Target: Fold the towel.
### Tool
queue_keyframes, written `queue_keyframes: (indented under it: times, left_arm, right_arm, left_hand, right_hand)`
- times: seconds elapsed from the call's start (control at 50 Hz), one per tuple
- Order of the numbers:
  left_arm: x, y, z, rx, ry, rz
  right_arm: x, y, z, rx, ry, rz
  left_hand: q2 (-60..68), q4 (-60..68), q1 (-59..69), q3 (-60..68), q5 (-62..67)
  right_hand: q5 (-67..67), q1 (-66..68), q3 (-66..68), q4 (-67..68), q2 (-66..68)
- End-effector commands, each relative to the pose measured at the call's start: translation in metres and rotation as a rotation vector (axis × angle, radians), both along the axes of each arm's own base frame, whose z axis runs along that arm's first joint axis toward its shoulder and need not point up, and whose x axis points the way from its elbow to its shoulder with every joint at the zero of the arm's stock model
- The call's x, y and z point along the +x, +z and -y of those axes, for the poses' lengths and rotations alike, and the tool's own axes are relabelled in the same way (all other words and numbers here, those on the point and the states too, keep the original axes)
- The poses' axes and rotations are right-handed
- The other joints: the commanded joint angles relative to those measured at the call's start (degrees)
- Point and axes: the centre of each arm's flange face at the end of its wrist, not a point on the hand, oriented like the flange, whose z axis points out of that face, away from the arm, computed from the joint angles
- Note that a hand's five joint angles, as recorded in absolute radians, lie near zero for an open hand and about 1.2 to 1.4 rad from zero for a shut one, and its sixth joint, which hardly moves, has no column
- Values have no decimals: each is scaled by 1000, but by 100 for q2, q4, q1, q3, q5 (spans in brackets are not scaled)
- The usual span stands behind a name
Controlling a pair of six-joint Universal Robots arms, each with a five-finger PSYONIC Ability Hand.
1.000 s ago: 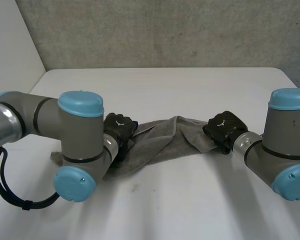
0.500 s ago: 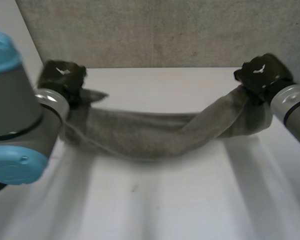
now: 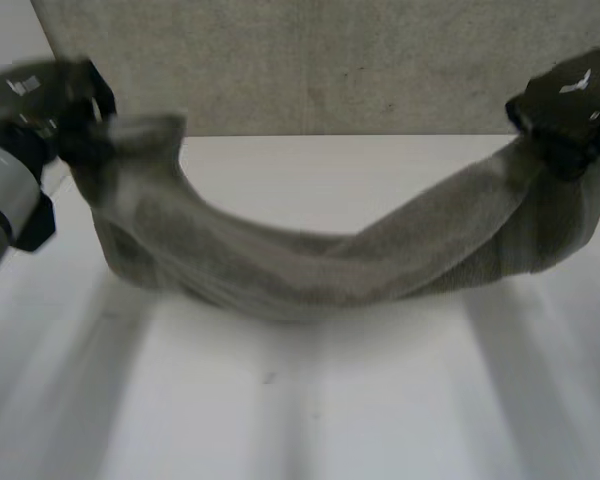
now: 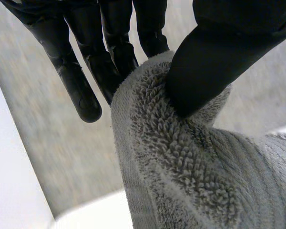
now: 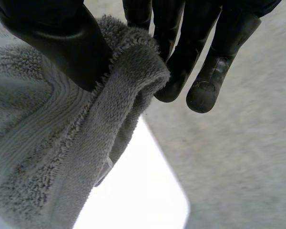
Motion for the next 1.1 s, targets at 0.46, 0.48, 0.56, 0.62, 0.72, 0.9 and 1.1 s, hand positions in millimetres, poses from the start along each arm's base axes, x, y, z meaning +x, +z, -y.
queue_keyframes:
  times: [0.46,0.48,0.56,0.62,0.72,0.9,1.1]
  left_arm:
    - [-32,46,108,-234,-127,-291]
    - [-32,46,108,-234,-127,-292]
    - [-28,8,106,-111,-129,-276]
    - [-29,-34,97,10,-150,-223]
    - [-26,-93,78,154,-172,-83]
    - [-5,-164,41,340,-154,120]
    - [6,-163,16,369,-142,129]
  right_arm:
    - [32,26,109,-422,-26,415]
    - [32,26,109,-422,-26,414]
    - [31,-13,96,-235,-32,289]
    - [31,-50,83,-84,-9,148]
    - [26,-107,63,96,36,-65]
    - [13,-168,29,277,84,-256]
    - [-5,-162,18,299,50,-245]
  left_hand:
    - [1025,1026,1188,1036,1134]
    - [1025,1026,1188,1036,1134]
    - [1025,1026,1188,1036,1134]
    - [1025,1026,1188,1036,1134]
    - [1025,1026,1188,1036,1134]
    - [1025,1026,1188,1036,1134]
    - [1025,1026,1188,1036,1134]
  right_hand:
    - [362,400,370,308,435]
    - [362,400,370,308,435]
    - [362,400,370,308,435]
    - [362,400,370,308,435]
    - [362,400,370,308,435]
    - [362,400,370,308,435]
    - [-2004,-1965,-1996,-2058,-1931]
